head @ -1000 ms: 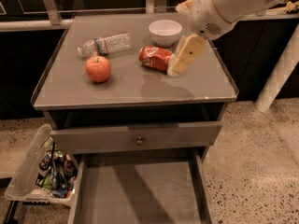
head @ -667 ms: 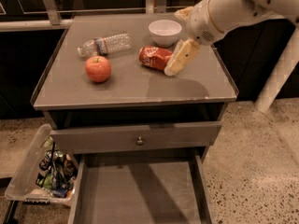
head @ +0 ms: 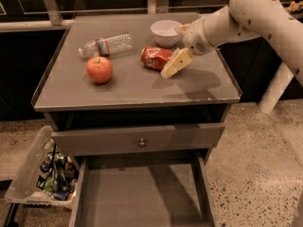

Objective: Place coke can into middle drawer

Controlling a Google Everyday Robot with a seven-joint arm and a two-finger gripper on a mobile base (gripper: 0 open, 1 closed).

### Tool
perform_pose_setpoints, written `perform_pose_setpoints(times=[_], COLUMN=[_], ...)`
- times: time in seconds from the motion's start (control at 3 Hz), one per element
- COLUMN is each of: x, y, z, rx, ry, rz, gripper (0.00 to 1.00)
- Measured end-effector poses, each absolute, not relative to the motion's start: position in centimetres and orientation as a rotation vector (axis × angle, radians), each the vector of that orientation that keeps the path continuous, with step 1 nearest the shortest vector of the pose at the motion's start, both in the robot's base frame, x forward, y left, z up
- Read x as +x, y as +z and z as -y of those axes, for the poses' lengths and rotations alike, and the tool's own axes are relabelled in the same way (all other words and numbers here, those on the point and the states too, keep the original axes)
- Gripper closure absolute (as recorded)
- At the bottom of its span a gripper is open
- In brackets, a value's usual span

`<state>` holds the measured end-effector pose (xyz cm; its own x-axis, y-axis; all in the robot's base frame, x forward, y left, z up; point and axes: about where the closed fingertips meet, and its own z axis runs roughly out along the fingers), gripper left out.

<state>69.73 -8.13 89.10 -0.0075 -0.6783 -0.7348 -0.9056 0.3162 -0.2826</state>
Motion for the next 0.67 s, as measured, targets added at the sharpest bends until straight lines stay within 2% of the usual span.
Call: perform_pose_setpoints(times=[0.33, 0.67], x=[71.3, 72.2], y=[86.9, 85.2], z=[8.0, 7.6], rx=[-1.382, -1.358], ry=[0.404, 0.439], rz=[-1.788, -1.831], gripper=[0.0, 0.18])
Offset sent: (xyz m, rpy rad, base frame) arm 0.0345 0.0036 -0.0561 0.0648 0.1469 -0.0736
